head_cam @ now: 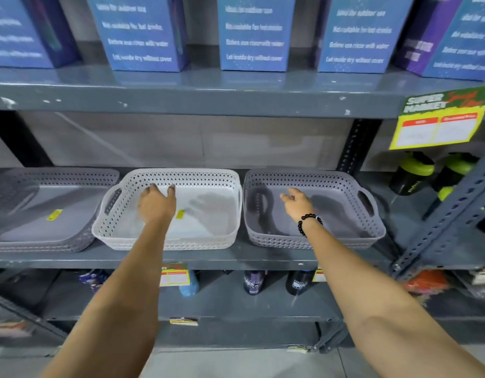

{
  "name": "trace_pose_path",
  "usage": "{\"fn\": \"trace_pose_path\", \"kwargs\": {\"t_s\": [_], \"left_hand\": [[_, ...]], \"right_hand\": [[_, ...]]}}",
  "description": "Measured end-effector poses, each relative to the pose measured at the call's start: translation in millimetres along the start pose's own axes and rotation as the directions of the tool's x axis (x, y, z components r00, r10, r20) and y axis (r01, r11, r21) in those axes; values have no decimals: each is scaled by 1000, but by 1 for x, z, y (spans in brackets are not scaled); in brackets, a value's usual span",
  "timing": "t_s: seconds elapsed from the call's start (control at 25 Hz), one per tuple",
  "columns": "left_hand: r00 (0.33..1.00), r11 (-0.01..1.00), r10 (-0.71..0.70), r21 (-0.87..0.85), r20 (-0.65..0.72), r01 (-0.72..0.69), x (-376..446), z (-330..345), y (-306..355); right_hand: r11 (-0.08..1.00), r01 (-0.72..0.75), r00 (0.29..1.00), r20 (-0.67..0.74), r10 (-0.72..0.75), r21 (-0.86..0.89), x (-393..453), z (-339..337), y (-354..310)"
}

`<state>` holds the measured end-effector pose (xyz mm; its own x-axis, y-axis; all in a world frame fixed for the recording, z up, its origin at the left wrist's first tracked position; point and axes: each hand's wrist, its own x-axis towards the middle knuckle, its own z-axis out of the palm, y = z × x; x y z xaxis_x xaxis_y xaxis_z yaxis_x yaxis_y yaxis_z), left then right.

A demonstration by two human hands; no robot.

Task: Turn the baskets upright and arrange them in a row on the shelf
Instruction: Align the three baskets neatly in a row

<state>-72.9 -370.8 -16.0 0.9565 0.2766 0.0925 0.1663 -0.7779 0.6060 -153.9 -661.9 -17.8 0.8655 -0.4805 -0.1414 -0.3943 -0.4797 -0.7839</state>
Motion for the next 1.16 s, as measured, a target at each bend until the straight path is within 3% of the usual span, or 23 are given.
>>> {"fn": "trace_pose_path", "kwargs": {"t_s": [0.08,0.28,0.44,0.6,0.8,1.04,1.16], "left_hand": [[996,997,-83,10,34,82,33,-23,-28],[970,974,-205,-72,128,215,104,-64,-84],[919,978,-196,-5,343,210,131,-63,-108],[919,971,-144,-125,368,202,130,-48,-120],[948,992,-77,-75,310,105,124,-48,-117],[962,984,141,76,233,-163,113,-46,-115],[952,969,189,114,239,-221,111,-45,-114]], "right_hand": [[996,-44,994,102,36,81,1,18,-20],[946,-201,972,172,160,255,12,62,-57],[939,-263,961,150,233,223,16,88,-63],[913,-295,953,153,261,282,18,107,-61],[970,-180,982,84,168,166,15,102,-64],[980,-67,996,46,77,-188,11,116,-64],[947,5,1000,15,0,-320,12,120,-63]]}}
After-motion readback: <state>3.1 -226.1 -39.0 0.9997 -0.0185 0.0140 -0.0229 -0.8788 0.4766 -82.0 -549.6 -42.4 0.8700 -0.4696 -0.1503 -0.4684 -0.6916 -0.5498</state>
